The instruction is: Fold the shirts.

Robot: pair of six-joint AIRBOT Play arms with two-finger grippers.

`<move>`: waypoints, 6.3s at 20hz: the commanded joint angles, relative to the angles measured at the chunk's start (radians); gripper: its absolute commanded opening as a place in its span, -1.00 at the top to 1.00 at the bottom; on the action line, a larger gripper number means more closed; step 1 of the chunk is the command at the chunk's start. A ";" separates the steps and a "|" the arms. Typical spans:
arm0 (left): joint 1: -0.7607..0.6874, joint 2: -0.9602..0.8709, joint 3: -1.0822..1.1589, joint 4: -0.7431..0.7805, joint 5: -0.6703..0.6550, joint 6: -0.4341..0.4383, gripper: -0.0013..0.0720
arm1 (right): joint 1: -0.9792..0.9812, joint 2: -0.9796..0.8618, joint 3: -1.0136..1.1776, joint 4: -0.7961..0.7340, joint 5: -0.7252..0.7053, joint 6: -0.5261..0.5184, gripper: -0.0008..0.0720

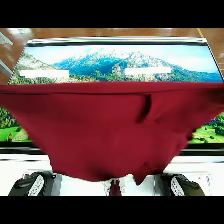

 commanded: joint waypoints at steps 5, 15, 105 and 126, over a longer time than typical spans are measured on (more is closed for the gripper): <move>-0.001 -0.359 -0.211 0.009 0.295 0.034 0.86 | 0.165 -0.405 -0.212 0.002 -0.415 0.056 0.79; -0.003 -0.845 -0.211 -0.211 0.681 0.035 0.85 | 0.284 -0.820 -0.212 0.057 -0.989 0.157 0.79; 0.197 -0.682 -0.424 -0.402 0.388 0.204 0.87 | 0.190 -0.473 -0.579 0.341 -0.755 0.070 0.79; 0.093 -1.079 -0.035 -0.405 0.260 0.028 -0.58 | 0.092 -0.740 -0.462 0.201 -0.826 0.006 -0.90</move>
